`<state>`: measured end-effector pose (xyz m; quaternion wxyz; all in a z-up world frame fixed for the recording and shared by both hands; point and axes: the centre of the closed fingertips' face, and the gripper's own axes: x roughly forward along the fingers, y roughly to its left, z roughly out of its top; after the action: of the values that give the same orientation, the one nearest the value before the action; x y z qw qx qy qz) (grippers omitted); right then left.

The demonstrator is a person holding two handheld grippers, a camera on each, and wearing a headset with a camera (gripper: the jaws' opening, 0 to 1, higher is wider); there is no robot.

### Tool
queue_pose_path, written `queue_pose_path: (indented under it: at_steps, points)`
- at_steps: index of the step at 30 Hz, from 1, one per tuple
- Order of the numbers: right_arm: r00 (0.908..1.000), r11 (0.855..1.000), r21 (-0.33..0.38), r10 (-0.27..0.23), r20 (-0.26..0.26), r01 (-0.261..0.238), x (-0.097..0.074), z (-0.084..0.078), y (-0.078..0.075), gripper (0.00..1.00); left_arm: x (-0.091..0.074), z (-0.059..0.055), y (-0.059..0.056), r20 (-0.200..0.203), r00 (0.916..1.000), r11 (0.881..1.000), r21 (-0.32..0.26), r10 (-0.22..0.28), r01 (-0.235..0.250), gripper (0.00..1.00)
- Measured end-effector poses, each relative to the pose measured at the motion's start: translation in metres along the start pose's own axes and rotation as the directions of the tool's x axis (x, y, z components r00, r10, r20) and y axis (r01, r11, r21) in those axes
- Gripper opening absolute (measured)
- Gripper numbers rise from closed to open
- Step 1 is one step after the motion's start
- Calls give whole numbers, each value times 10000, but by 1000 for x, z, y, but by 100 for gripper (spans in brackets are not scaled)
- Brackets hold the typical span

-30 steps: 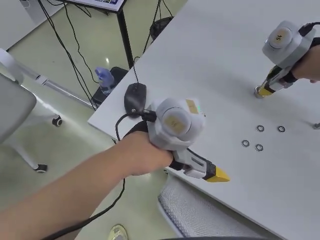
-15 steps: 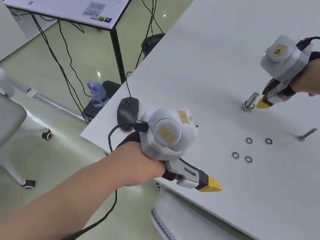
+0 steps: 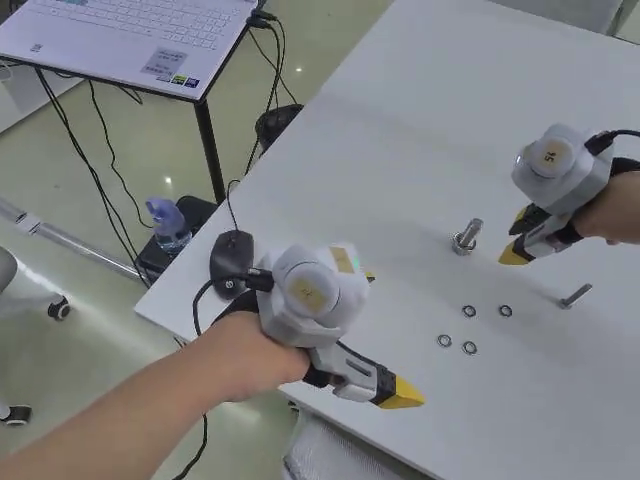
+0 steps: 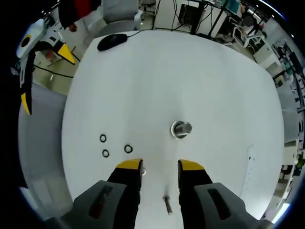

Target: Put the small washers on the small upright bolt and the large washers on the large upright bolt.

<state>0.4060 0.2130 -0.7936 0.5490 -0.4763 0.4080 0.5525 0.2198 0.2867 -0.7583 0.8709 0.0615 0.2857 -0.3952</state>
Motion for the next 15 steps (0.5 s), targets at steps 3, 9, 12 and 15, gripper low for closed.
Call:
queue_pose_path:
  at_steps: [3, 9, 12, 15]
  points:
    - [10000, 10000, 16, 64, -54, -64, -1, -5, 10, 31, 0, 1, -1, -45, 10000, 9999, 93, -78, 79, 90]
    - [9999, 9997, 212, 103, 65, -105, -1, -11, 22, 31, 0, 4, -2, -66, 9998, 9995, 253, -188, 190, 90]
    - [9999, 9996, 259, 107, 55, -108, 1, -15, 25, 31, 1, 4, -2, -86, 9998, 9995, 247, -206, 208, 90]
    - [9999, 9993, 332, 146, 50, -147, 3, -19, 28, 31, 0, 3, -3, -134, 9996, 9993, 267, -249, 252, 90]
